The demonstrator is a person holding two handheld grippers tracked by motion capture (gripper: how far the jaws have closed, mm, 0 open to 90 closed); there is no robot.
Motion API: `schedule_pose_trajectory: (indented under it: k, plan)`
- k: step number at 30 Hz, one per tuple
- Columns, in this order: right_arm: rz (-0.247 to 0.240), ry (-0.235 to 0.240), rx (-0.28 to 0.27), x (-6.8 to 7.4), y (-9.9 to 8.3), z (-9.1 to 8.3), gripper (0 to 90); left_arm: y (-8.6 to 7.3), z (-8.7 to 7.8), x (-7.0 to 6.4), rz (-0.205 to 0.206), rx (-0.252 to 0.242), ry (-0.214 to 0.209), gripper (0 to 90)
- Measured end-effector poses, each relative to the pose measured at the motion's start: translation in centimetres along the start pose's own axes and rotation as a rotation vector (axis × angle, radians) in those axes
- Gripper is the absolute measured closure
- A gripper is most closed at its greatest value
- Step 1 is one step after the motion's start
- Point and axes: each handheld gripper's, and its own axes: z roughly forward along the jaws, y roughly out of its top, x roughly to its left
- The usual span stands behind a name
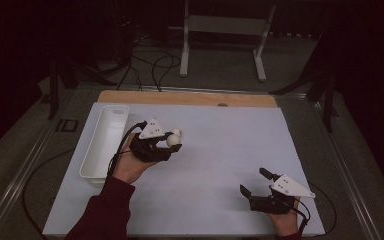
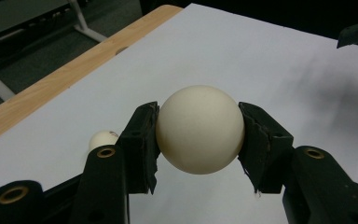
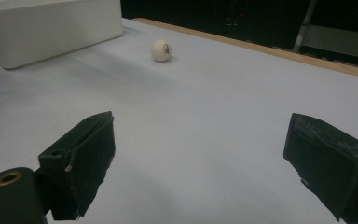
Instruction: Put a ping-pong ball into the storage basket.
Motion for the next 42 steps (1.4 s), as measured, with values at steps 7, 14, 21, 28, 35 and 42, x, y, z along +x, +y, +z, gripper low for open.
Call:
schedule_pose_trajectory:
  k: [7, 14, 21, 28, 35, 42]
  plan:
    - [-0.001, 0.002, 0.0, 0.0, 0.0, 0.0, 8.6, 0.0, -0.4, 0.2, -0.005, -0.005, 0.009, 51.2]
    - [0.0, 0.002, 0.002, 0.0, 0.0, 0.0, 8.6, -0.1, -0.7, 0.5, -0.009, -0.002, 0.019, 51.2]
    - [0.0, 0.003, 0.002, 0.0, 0.0, 0.1, 8.7, -0.1, -1.0, 0.6, -0.011, -0.008, 0.022, 51.2]
    - [-0.003, 0.002, 0.004, 0.0, 0.0, 0.1, 8.7, -0.1, -1.3, 0.7, -0.013, -0.011, 0.024, 51.2]
    - [0.0, 0.001, 0.003, 0.0, 0.0, 0.0, 8.6, -0.1, -1.5, 0.8, -0.011, -0.014, 0.027, 51.2]
    - [0.0, 0.001, 0.003, 0.0, 0.0, 0.0, 8.6, -0.2, -1.8, 0.9, -0.01, -0.015, 0.031, 51.2]
